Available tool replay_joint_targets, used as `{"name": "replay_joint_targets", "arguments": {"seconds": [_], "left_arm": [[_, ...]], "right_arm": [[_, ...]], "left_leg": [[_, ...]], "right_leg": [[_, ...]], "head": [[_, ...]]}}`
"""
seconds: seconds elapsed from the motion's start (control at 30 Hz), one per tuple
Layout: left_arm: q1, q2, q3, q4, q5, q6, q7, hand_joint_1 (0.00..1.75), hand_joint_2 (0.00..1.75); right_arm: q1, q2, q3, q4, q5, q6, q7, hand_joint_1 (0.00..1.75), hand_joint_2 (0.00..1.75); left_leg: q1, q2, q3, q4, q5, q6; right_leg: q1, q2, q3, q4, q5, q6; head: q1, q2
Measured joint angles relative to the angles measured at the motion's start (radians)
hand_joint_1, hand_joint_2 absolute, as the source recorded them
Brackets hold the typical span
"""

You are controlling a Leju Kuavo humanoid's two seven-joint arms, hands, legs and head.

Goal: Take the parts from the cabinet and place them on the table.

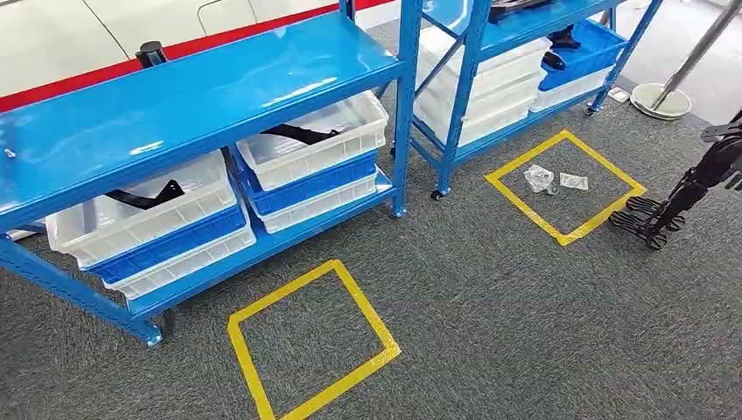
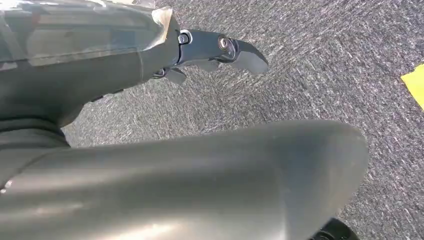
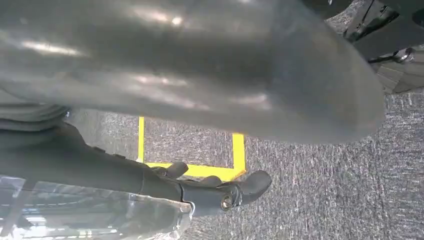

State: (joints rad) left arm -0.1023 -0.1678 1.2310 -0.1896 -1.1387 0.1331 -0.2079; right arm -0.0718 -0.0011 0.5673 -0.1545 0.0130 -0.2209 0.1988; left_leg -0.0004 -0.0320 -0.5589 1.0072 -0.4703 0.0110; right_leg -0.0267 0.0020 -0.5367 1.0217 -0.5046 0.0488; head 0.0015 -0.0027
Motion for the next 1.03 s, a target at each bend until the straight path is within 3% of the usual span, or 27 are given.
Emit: {"name": "replay_joint_targets", "arguments": {"seconds": [0.2,0.3,0.37,0.4,0.47,0.5,0.53,0.57,0.63,0.67,0.7,0.73,0.83,0.9,1.0,1.03], "left_arm": [[0.000,0.001,0.000,0.000,0.000,-0.001,0.000,0.00,0.00],[0.000,0.003,0.000,0.000,0.000,-0.001,0.000,0.00,0.00],[-0.001,0.002,0.000,0.000,0.000,-0.001,0.000,0.00,0.00],[-0.001,0.001,0.000,0.000,0.000,-0.001,0.000,0.00,0.00],[-0.001,0.001,0.000,0.000,0.000,-0.001,0.000,0.00,0.00],[0.000,0.000,0.000,0.000,-0.001,-0.001,0.000,0.00,0.00],[0.000,0.000,0.000,0.000,-0.002,-0.002,0.000,0.00,0.00],[0.000,0.000,0.000,0.000,-0.002,-0.002,0.000,0.00,0.00],[0.000,-0.001,0.000,0.000,-0.003,-0.004,0.000,0.00,0.00],[0.000,-0.001,0.000,0.000,-0.003,-0.005,0.000,0.00,0.00],[0.000,0.001,0.000,0.000,-0.003,-0.006,0.000,0.00,0.00],[-0.001,0.002,0.000,0.000,-0.003,-0.005,0.001,0.00,0.00],[0.000,0.002,0.000,0.000,-0.003,-0.005,0.001,0.00,0.00],[0.000,0.002,0.000,0.000,-0.003,-0.005,0.001,0.00,0.00],[-0.001,0.002,-0.001,0.000,-0.003,-0.004,0.001,0.00,0.00],[0.001,0.002,-0.001,0.000,-0.003,-0.004,0.001,0.00,0.00]], "right_arm": [[0.000,0.002,0.000,0.000,0.000,0.000,0.001,0.00,0.00],[-0.001,0.005,0.000,0.000,0.000,0.000,0.001,0.00,0.00],[-0.002,0.005,0.000,0.000,0.000,-0.001,0.001,0.00,0.00],[-0.002,0.002,0.000,0.000,0.000,-0.001,0.001,0.00,0.00],[-0.002,0.003,0.000,0.000,0.000,-0.001,0.001,0.00,0.00],[-0.001,0.003,0.000,0.000,0.000,-0.001,0.001,0.00,0.00],[0.000,0.003,0.000,0.000,0.000,-0.001,0.001,0.00,0.00],[0.001,0.001,0.000,0.000,0.000,-0.001,0.002,0.00,0.00],[0.002,-0.003,0.000,0.000,0.000,-0.001,0.002,0.00,0.00],[0.001,-0.003,0.000,0.000,0.000,-0.001,0.002,0.00,0.00],[0.000,0.002,0.000,0.000,0.000,-0.001,0.002,0.00,0.00],[0.000,0.002,0.000,0.000,0.000,-0.001,0.002,0.00,0.00],[0.000,0.002,0.000,0.000,0.000,-0.001,0.002,0.00,0.00],[0.000,0.002,0.000,0.000,0.000,-0.001,0.002,0.00,0.00],[0.001,0.002,0.000,0.000,0.000,-0.002,0.002,0.00,0.00],[0.003,0.002,0.000,0.000,0.000,-0.002,0.002,0.00,0.00]], "left_leg": [[-0.006,0.000,-0.006,0.014,-0.008,0.013],[-0.009,0.000,-0.011,0.017,-0.010,0.024],[0.005,0.006,0.009,-0.017,0.009,0.036],[0.005,0.006,0.012,-0.024,0.013,0.042],[0.006,0.007,0.011,-0.024,0.013,0.043],[0.006,0.007,0.010,-0.023,0.012,0.042],[0.006,0.007,0.009,-0.023,0.012,0.042],[0.007,0.005,0.011,-0.023,0.011,0.040],[0.013,0.000,0.015,-0.018,0.006,0.031],[0.015,-0.001,0.015,-0.009,0.000,0.023],[0.008,-0.002,0.012,-0.002,-0.007,0.012],[0.004,-0.002,0.010,0.003,-0.013,0.005],[0.012,-0.003,0.012,-0.002,-0.009,-0.005],[0.016,0.017,0.000,0.035,-0.038,-0.013],[0.017,0.025,-0.117,0.266,-0.148,-0.021],[0.017,0.025,-0.146,0.315,-0.155,-0.021]], "right_leg": [[-0.007,0.000,0.001,-0.002,0.002,0.004],[-0.009,0.000,0.002,-0.011,0.006,0.012],[-0.004,-0.001,-0.001,-0.001,0.001,0.016],[-0.001,-0.001,-0.018,0.035,-0.022,0.011],[-0.002,-0.001,-0.086,0.174,-0.083,0.001],[-0.002,-0.001,-0.131,0.261,-0.112,0.002],[-0.003,-0.001,-0.147,0.290,-0.113,0.008],[-0.005,-0.001,-0.138,0.270,-0.097,0.019],[-0.010,-0.001,-0.064,0.118,-0.029,0.045],[-0.016,-0.001,-0.012,0.015,0.008,0.057],[-0.011,0.003,-0.010,0.004,0.003,0.046],[-0.012,0.004,-0.003,-0.003,0.006,0.026],[-0.007,0.003,-0.004,0.000,0.007,0.000],[-0.012,0.001,-0.002,-0.002,0.009,-0.014],[-0.005,-0.007,-0.002,-0.002,0.005,-0.026],[-0.003,-0.008,-0.001,-0.002,0.004,-0.027]], "head": [[0.000,0.000],[-0.001,0.000],[0.002,0.000],[0.002,0.000],[0.008,0.000],[0.006,0.000],[0.008,0.000],[0.007,0.000],[0.008,0.000],[0.008,0.000],[0.011,0.000],[0.010,0.000],[0.005,0.000],[0.003,0.000],[-0.001,0.000],[-0.001,0.000]]}}
